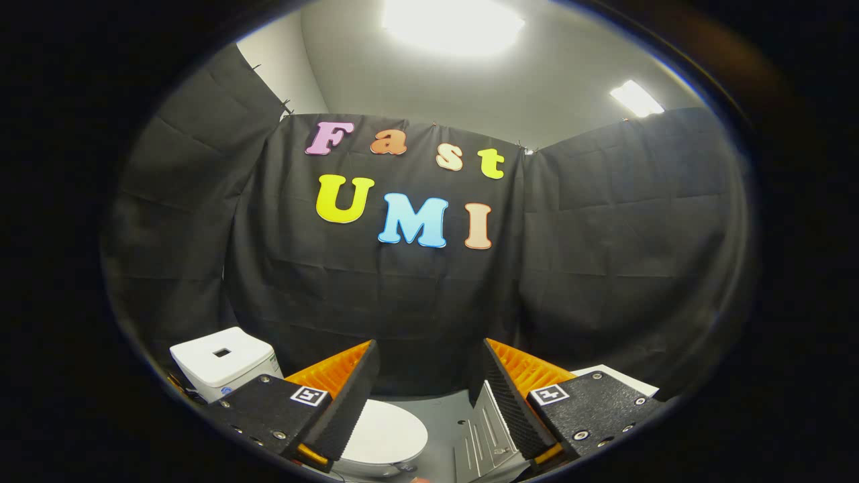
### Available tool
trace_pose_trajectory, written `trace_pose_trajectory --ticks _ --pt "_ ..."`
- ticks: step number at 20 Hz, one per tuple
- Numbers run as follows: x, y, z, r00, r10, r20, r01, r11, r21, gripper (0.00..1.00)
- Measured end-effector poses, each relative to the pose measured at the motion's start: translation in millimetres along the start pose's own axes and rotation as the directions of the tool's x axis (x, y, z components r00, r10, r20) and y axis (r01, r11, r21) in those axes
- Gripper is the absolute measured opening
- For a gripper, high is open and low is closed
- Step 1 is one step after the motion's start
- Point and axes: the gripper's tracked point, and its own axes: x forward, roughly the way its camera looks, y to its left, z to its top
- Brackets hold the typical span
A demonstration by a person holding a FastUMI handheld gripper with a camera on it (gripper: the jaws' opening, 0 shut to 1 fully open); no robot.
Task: Open the toilet lid.
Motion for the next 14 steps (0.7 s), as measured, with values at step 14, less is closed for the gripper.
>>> trace_pose_trajectory --ticks 14 --pt "29 36 -77 0.986 0.056 -0.16 -0.055 0.998 0.012 0.94"
